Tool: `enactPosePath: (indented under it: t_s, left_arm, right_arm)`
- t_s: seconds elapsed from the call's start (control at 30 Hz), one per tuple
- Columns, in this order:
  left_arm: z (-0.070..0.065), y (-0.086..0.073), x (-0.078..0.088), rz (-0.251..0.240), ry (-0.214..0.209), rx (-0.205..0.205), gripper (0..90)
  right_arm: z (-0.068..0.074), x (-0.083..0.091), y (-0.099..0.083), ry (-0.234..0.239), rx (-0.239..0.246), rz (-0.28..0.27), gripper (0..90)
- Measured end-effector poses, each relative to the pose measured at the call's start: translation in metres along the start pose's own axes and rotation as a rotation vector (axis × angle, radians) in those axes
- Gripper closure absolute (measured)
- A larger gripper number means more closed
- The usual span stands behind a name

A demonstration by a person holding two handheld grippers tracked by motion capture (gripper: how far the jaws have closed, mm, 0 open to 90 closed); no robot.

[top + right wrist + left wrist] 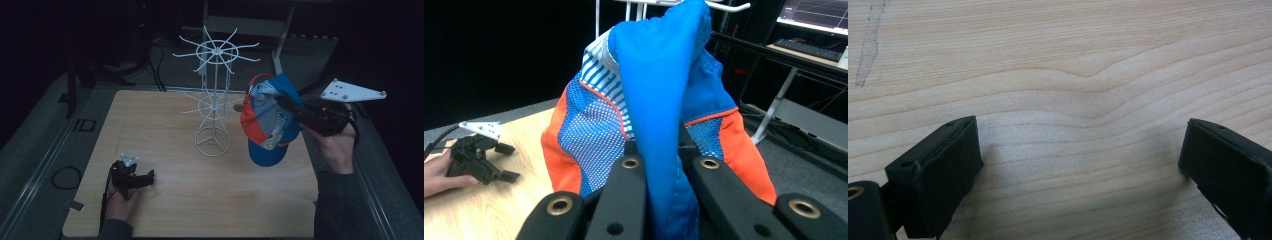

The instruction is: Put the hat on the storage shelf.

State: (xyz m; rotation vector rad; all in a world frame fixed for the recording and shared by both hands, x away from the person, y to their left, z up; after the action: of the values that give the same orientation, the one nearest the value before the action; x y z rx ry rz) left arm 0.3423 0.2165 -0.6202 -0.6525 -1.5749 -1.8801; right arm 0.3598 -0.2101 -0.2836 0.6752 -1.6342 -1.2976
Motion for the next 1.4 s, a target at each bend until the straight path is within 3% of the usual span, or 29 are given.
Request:
enactPosePath:
  t_s: [0.3, 0.93, 1.2, 1.4]
  left_arm:
    - [0.000, 0.000, 0.000, 0.000, 0.000, 0.001, 3.9]
    - [0.000, 0.000, 0.000, 0.000, 0.001, 0.000, 3.9]
    - [0.000, 0.000, 0.000, -0.002, 0.001, 0.002, 3.9]
    - [0.000, 0.000, 0.000, -0.002, 0.001, 0.002, 3.9]
  right_arm:
    - [-0.001, 0.002, 0.008, -0.002, 0.014, -0.003, 88.9]
    - [0.002, 0.011, 0.035, -0.014, 0.052, -0.095, 89.1]
    - [0.003, -0.001, 0.045, 0.004, 0.061, -0.120, 89.1]
    - [-0.004, -0.023, 0.040, 0.022, 0.034, -0.092, 89.1]
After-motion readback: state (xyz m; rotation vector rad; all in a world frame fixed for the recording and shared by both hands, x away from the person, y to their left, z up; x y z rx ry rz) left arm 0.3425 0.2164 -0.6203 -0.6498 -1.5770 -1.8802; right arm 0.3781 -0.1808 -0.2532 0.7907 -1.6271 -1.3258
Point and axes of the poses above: each handheld gripper's, and its own axes: x roughly backward along the jaws, y roughly out of its top, z roughly to its left, the point moved 7 cm from there along -x, roughly forward along the jaws, and after that the axes turned 15 degrees about y, right-handed, at the moved point
